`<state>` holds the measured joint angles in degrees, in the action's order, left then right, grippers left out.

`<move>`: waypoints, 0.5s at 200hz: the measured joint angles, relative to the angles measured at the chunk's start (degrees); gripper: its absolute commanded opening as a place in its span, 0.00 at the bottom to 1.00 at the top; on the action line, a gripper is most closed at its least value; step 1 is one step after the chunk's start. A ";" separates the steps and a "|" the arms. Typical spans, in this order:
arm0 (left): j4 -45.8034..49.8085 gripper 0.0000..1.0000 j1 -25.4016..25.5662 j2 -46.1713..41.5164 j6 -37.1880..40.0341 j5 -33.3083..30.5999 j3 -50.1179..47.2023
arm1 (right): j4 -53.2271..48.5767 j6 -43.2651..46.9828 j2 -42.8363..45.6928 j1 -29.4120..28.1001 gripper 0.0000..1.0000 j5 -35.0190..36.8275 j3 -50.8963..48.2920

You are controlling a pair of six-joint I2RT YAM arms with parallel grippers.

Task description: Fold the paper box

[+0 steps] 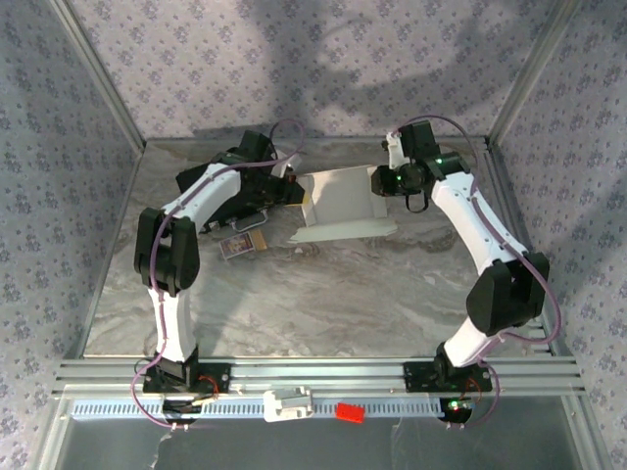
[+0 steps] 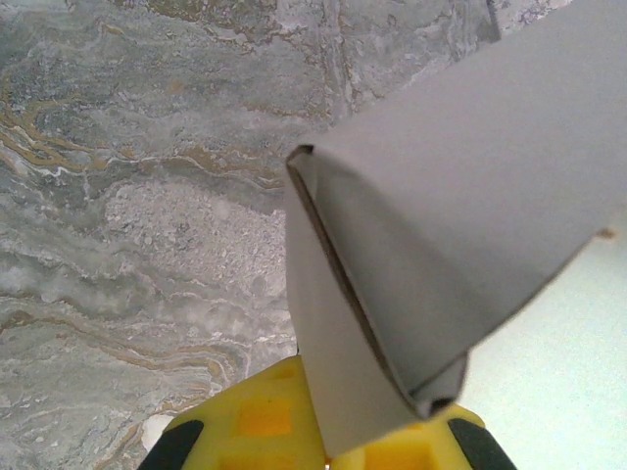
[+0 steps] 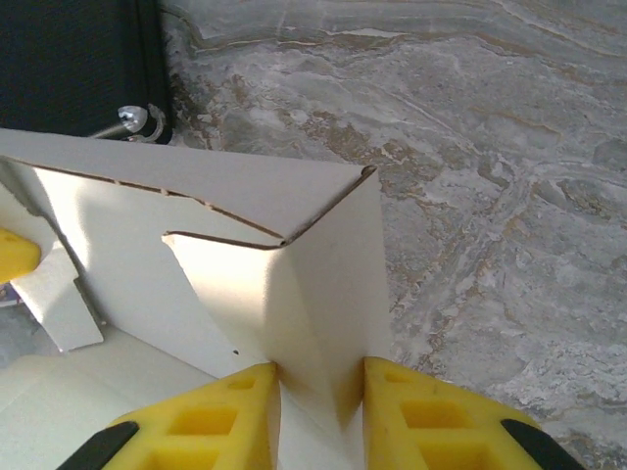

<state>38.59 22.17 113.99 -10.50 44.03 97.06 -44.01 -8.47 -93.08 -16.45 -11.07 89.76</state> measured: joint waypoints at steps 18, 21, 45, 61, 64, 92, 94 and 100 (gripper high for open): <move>-0.33 0.00 -0.02 0.00 -0.02 0.28 0.00 | 0.52 0.55 0.59 0.22 0.31 -0.20 -0.59; -0.37 0.00 -0.02 0.00 -0.02 0.33 0.00 | 0.61 0.59 0.70 0.26 0.32 -0.26 -0.72; -1.14 0.00 0.02 0.00 -0.02 0.76 0.00 | 0.94 1.09 1.11 1.03 0.35 -1.44 -1.31; -1.33 0.00 0.02 0.00 -0.04 1.27 0.00 | 1.01 1.60 1.18 1.84 0.36 -2.93 -1.55; -1.36 0.00 0.02 0.00 -0.02 1.40 0.00 | 1.01 1.70 1.18 1.97 0.37 -3.26 -1.57; -1.49 0.00 -0.04 0.00 -0.09 1.66 0.00 | 0.98 2.64 1.18 2.93 0.41 -6.03 -1.77; -1.51 0.00 -0.04 0.00 -0.09 1.66 0.00 | 0.98 2.80 1.18 2.97 0.41 -6.25 -1.79; -1.60 0.00 -0.04 0.00 -0.15 1.73 0.00 | 0.98 3.04 1.18 3.10 0.43 -6.78 -1.81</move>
<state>36.99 22.13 113.99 -10.66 45.76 97.06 -43.03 -5.43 -91.90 -13.34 -17.85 87.94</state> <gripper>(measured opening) 0.063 0.407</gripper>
